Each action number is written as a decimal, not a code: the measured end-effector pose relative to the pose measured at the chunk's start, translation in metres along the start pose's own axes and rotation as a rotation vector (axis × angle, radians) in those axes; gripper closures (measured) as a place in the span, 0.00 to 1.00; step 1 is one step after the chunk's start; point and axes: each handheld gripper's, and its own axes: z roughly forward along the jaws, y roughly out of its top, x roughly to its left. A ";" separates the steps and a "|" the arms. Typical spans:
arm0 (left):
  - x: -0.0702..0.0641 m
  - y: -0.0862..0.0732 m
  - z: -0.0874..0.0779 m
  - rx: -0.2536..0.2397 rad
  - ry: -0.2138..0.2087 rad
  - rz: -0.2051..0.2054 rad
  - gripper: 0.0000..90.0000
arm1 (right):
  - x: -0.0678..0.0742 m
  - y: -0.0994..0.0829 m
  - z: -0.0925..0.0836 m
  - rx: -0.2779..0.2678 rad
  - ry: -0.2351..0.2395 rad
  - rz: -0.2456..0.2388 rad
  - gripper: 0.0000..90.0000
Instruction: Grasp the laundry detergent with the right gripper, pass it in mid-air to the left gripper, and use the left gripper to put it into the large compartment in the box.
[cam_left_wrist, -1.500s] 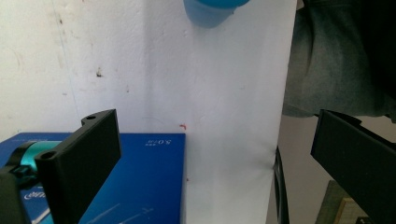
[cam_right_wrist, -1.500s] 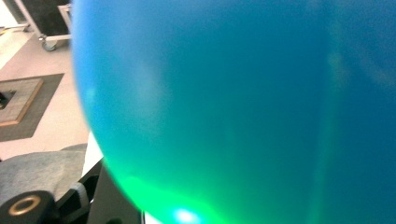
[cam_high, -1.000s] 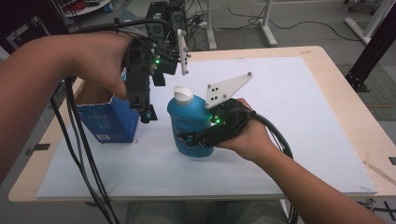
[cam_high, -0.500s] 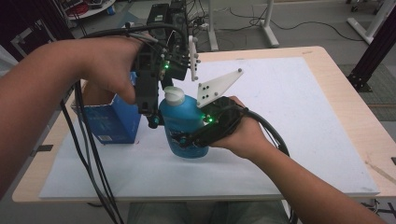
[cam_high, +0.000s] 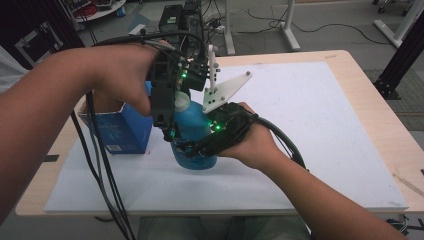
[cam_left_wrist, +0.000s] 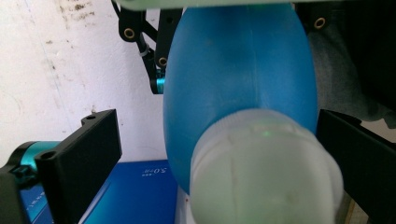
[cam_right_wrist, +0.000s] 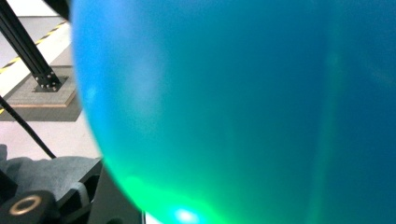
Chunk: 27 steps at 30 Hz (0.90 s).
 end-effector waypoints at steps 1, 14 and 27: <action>0.000 0.000 0.000 0.000 0.001 0.000 0.02 | 0.000 0.001 0.000 -0.003 -0.001 0.003 0.53; -0.002 0.004 0.005 0.009 0.006 0.005 0.02 | 0.000 0.003 0.002 -0.013 -0.008 0.001 0.53; -0.004 0.009 0.006 0.017 -0.003 0.005 0.09 | 0.000 0.003 0.002 -0.011 -0.009 0.003 0.53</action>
